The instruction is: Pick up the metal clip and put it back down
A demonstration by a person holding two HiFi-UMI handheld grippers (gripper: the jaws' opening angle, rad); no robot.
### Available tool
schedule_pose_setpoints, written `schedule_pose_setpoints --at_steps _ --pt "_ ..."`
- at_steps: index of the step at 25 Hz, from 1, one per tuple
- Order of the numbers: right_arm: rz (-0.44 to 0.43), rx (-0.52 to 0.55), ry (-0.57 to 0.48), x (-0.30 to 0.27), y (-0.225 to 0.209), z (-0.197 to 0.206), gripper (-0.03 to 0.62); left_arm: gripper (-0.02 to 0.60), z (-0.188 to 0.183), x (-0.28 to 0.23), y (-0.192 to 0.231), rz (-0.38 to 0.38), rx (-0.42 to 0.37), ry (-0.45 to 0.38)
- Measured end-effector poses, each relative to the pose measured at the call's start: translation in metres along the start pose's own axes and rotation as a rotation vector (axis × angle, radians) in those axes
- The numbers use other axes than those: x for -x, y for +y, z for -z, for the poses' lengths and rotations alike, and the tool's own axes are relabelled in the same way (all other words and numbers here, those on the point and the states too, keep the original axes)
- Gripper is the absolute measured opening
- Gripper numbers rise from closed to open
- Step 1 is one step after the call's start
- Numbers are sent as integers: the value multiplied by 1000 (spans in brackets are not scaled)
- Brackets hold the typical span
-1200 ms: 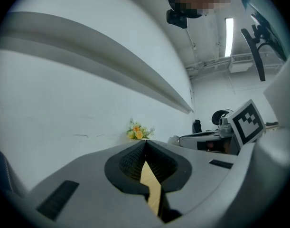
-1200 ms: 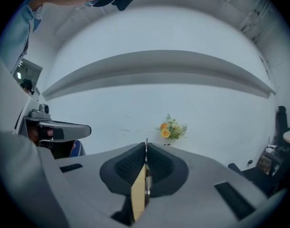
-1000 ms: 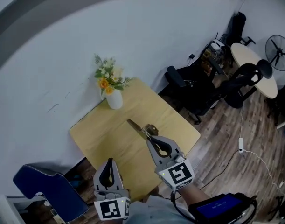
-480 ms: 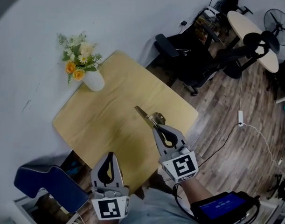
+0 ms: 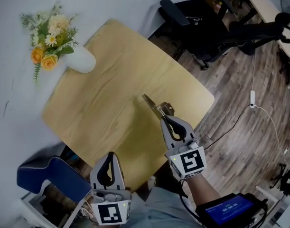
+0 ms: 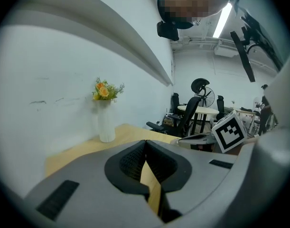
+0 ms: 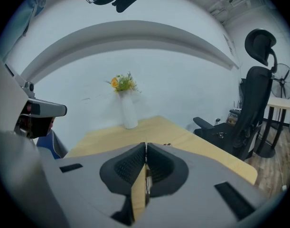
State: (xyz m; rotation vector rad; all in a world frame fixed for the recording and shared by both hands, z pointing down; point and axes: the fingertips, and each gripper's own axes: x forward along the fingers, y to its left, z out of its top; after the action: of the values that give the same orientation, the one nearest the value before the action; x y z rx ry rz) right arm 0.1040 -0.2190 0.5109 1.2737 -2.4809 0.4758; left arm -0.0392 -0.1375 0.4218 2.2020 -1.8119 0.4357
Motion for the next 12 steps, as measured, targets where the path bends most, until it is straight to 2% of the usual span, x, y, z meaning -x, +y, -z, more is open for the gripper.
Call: schedule_pose_setpoints --at_steps 2,6,12 --pt "-5 -13 9 -4 -4 13 49 18 11 -4 0 -2 17 38" --pt "-8 -29 26 -11 -9 30 49 18 19 -13 3 2 -4 40" --pt "-10 -47 40 -17 -14 45 49 18 31 -19 2 -2 11 71"
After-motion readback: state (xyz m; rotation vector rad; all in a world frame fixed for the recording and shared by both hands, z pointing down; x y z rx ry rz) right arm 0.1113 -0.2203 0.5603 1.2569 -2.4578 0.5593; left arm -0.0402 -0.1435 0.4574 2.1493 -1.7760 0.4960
